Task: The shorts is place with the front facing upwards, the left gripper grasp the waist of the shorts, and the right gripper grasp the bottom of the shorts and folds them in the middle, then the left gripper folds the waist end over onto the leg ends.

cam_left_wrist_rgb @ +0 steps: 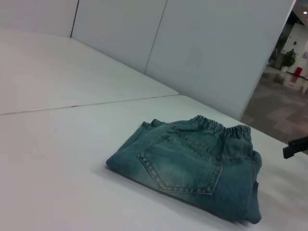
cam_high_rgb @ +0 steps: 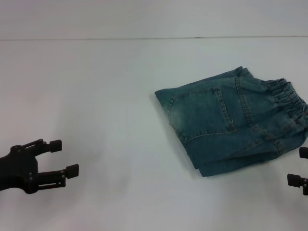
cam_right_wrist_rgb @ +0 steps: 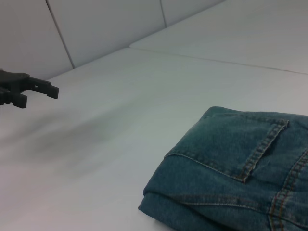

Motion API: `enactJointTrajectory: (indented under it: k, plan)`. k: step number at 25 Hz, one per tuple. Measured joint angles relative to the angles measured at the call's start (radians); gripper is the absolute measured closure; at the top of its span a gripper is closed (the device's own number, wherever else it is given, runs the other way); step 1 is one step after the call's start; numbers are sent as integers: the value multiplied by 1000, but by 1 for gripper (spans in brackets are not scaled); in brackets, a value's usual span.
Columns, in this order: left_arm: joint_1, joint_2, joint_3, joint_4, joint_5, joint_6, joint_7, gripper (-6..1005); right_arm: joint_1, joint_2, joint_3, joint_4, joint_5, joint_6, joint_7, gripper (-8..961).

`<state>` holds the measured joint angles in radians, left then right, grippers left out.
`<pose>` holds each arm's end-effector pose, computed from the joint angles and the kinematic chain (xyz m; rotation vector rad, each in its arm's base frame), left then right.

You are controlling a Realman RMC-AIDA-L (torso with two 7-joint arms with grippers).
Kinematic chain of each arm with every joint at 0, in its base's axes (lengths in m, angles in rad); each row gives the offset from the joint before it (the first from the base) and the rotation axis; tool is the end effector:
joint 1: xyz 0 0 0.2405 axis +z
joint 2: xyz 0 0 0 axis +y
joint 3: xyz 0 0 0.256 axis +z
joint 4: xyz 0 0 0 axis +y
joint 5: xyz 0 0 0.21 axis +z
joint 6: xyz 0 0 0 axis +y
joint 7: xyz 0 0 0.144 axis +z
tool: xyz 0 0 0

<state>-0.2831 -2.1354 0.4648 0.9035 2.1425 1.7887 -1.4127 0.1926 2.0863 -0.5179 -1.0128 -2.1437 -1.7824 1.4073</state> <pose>-0.3204 0.2469 0.0381 -2.6044 -0.8192 -0.6653 0.3437 0.2283 0.0692 -2.5885 0.7830 0.4608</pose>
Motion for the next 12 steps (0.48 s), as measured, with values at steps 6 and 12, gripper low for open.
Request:
enactJointTrajectory:
  k: [6,12]
  plan:
    - [3,0,0,0,-1,0,0,60,-1,-2,3,14,0,2,-17,22]
    - [4,-2,0,0,-1,0,0,60,-1,-3,3,23,1,4,-22,22]
